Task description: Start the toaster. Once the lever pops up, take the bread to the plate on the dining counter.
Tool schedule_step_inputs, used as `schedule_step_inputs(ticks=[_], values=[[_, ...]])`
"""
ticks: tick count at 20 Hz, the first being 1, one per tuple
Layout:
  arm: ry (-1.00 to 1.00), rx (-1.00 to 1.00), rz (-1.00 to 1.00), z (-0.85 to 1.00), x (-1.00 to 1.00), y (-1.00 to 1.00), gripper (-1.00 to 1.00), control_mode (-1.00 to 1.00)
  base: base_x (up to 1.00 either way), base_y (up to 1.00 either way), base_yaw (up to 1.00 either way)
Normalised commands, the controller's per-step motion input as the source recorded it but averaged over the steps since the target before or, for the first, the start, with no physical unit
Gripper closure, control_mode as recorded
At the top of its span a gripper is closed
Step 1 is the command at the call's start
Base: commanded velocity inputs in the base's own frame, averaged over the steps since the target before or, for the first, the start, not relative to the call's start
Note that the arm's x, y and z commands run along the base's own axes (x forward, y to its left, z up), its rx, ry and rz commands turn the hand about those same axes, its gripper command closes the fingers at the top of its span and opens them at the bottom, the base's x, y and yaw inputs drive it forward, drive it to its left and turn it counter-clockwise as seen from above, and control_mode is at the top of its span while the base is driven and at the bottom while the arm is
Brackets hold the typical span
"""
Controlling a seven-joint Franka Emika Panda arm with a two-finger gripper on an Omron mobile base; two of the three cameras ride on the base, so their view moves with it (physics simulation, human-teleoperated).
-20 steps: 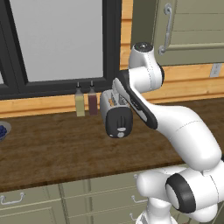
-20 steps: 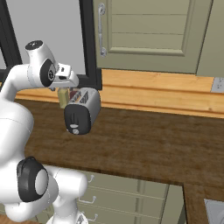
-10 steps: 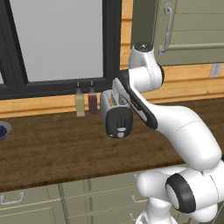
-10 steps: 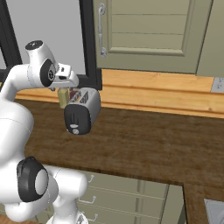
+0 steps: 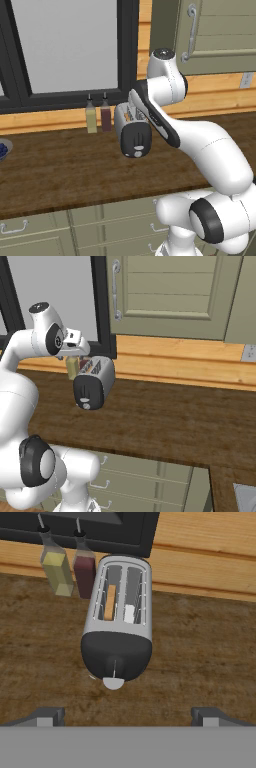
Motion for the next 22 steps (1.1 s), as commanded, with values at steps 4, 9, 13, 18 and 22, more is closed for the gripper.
schedule_step_inputs(ticks=[4,9,13,18,22], values=[[0.0,0.0,0.0,0.0,0.0,0.0,-1.0,-1.0,0.0,0.0,0.0],[0.0,0.0,0.0,0.0,0.0,0.0,-1.0,-1.0,0.0,0.0,0.0],[0.0,0.0,0.0,0.0,0.0,0.0,-1.0,-1.0,0.0,0.0,0.0],[0.0,0.0,0.0,0.0,0.0,0.0,-1.0,-1.0,0.0,0.0,0.0],[0.0,0.0,0.0,0.0,0.0,0.0,-1.0,-1.0,0.0,0.0,0.0]])
